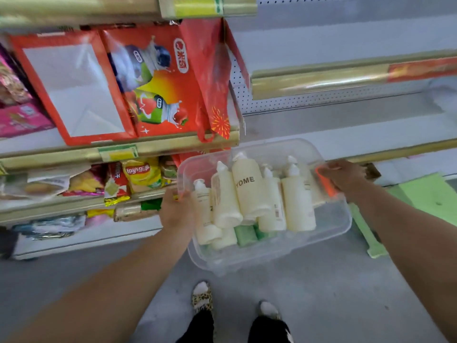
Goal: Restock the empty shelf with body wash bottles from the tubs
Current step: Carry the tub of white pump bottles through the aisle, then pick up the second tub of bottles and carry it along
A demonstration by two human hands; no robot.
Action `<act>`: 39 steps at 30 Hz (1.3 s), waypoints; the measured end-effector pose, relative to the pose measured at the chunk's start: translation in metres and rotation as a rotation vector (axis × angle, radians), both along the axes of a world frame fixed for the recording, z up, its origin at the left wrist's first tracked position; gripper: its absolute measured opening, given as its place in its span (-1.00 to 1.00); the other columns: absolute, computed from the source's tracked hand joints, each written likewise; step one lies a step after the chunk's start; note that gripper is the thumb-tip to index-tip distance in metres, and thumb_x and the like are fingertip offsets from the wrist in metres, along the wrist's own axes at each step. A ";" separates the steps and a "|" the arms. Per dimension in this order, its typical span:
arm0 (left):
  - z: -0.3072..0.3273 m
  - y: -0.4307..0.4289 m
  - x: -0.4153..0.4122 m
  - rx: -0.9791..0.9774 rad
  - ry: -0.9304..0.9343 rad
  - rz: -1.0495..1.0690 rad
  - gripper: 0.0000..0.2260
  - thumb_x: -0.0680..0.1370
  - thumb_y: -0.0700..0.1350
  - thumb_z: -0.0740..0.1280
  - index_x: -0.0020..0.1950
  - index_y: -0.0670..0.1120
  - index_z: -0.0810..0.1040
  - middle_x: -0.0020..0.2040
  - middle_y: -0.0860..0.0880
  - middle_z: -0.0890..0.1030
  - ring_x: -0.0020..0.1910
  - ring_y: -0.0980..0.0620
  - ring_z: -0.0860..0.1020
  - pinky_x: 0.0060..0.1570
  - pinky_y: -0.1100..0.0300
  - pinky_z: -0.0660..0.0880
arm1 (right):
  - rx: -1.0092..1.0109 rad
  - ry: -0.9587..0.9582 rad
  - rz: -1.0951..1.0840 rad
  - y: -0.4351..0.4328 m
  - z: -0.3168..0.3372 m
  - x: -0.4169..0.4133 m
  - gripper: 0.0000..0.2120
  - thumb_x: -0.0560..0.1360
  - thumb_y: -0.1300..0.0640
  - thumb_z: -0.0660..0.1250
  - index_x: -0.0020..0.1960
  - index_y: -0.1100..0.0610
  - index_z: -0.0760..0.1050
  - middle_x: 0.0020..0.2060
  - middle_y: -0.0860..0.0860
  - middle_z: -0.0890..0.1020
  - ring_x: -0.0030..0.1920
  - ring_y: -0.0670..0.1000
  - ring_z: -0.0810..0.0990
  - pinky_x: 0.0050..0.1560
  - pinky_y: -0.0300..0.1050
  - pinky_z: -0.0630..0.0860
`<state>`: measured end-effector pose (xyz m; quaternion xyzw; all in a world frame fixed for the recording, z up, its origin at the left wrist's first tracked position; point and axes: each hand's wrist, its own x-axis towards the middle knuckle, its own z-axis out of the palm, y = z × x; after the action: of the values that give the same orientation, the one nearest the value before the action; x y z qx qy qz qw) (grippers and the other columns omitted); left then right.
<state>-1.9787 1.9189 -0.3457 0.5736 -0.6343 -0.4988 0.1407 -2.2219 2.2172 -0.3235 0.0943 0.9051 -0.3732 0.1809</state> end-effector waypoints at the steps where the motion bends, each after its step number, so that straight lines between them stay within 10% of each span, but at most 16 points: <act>1: -0.001 0.007 -0.001 -0.016 -0.027 0.029 -0.80 0.58 0.07 0.24 0.12 0.03 0.54 -0.07 0.00 0.57 -0.05 -0.14 0.53 -0.08 0.08 0.42 | -0.022 -0.021 0.028 0.000 -0.007 -0.011 -0.73 0.40 -0.11 0.53 -0.03 0.04 0.62 -0.17 0.10 0.69 -0.21 0.12 0.65 -0.08 0.03 0.65; 7: -0.008 0.025 0.001 -0.010 -0.069 0.128 -0.76 0.61 0.03 0.24 0.23 0.02 0.54 -0.01 -0.07 0.57 -0.02 -0.17 0.53 -0.04 0.04 0.46 | -0.142 -0.108 0.148 0.003 -0.013 -0.031 -0.77 0.51 0.10 0.47 0.06 0.23 0.55 -0.38 0.09 0.53 -0.52 -0.03 0.49 -0.53 -0.21 0.44; 17: -0.015 0.024 -0.003 -0.023 -0.085 0.185 -0.68 0.55 0.09 0.30 0.26 0.03 0.57 0.12 -0.18 0.63 0.09 -0.24 0.55 0.09 -0.01 0.50 | -0.009 -0.046 0.163 0.002 -0.017 -0.031 -0.75 0.44 -0.14 0.45 -0.21 0.02 0.50 -0.20 0.11 0.68 -0.19 0.19 0.68 -0.18 0.12 0.68; 33: -0.013 0.021 -0.002 -0.076 -0.085 0.045 -0.66 0.61 0.08 0.24 0.27 -0.08 0.56 0.15 -0.16 0.62 0.15 -0.23 0.55 0.17 -0.02 0.48 | 0.261 0.034 0.317 0.005 -0.004 -0.010 -0.74 0.58 -0.02 0.26 -0.18 0.12 0.54 -0.24 0.14 0.65 -0.17 0.19 0.63 -0.23 -0.10 0.43; 39: 0.002 0.017 0.016 -0.122 -0.243 -0.078 -0.54 0.59 0.14 0.25 0.34 -0.15 0.51 0.23 -0.20 0.58 0.18 -0.23 0.54 0.09 0.04 0.44 | 0.542 0.287 0.470 -0.039 0.021 0.021 -0.60 0.60 0.07 0.20 0.36 0.25 0.31 0.26 0.22 0.44 0.29 0.24 0.44 0.16 0.11 0.45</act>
<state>-1.9628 1.9357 -0.3440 0.5951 -0.6976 -0.3913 0.0778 -2.2010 2.1783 -0.3020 -0.1247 0.9839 -0.0781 0.1014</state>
